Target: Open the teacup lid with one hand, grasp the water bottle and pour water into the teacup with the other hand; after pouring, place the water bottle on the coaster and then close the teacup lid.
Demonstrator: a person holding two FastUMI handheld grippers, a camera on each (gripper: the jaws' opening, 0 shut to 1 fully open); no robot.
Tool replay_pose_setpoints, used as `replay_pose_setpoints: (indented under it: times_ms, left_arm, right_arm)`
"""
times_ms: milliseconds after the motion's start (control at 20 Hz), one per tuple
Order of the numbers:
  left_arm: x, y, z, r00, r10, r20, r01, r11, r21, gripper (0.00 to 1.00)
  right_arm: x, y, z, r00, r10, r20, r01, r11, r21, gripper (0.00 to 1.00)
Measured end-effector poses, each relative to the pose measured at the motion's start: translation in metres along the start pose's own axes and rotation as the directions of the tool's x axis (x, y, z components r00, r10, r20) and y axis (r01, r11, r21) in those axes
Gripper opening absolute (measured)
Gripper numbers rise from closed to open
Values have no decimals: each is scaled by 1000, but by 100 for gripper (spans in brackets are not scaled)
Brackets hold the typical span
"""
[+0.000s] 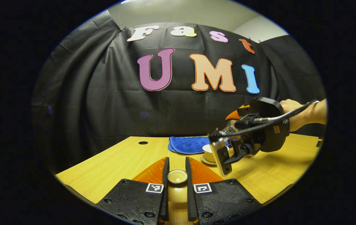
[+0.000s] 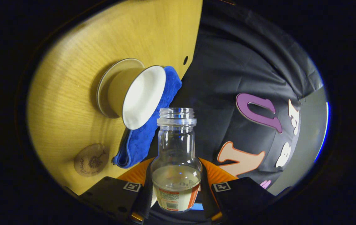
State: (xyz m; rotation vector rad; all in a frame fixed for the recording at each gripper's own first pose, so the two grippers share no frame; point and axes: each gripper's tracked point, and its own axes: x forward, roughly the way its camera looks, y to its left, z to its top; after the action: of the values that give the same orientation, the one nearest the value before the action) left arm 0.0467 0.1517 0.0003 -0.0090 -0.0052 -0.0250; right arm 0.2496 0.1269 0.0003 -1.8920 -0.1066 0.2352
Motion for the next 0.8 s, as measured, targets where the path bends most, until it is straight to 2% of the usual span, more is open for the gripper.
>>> replay_pose_setpoints:
  times_ms: [100,200,300,400,450,500,550,650,750,800]
  left_arm:
    - [0,0,0,1000,0,0,0,1000,0,20]
    - [0,0,0,1000,0,1,0,1000,1,20]
    - [0,0,0,1000,0,1,0,1000,1,20]
    - [1,0,0,1000,0,1,0,1000,2,21]
    - [0,0,0,1000,0,2,0,1000,2,21]
    - [0,0,0,1000,1,2,-1,1000,2,21]
    - [1,0,1,1000,1,2,-1,1000,2,21]
    - [1,0,0,1000,1,2,-1,1000,2,21]
    - [0,0,1,1000,3,2,-3,1000,3,20]
    - [0,0,0,1000,3,2,-3,1000,3,20]
  right_arm:
    - [-1,-1,0,1000,17,-1,-17,990,143,66]
    - [-4,1,-4,999,45,1,-43,946,322,69]
    - [-6,-4,-9,998,63,2,-56,871,487,66]
    - [-7,-7,-18,998,69,5,-56,763,644,69]
    - [-11,-5,-32,997,73,4,-53,693,719,72]
    - [-10,-6,-39,997,73,5,-49,608,793,66]
    - [-10,-6,-48,997,72,2,-39,507,861,66]
    - [-8,-9,-61,998,64,-4,-13,267,964,66]
    - [-7,-8,-75,999,45,-22,21,26,999,68]
    - [-8,-6,-85,998,32,-45,47,-65,997,69]
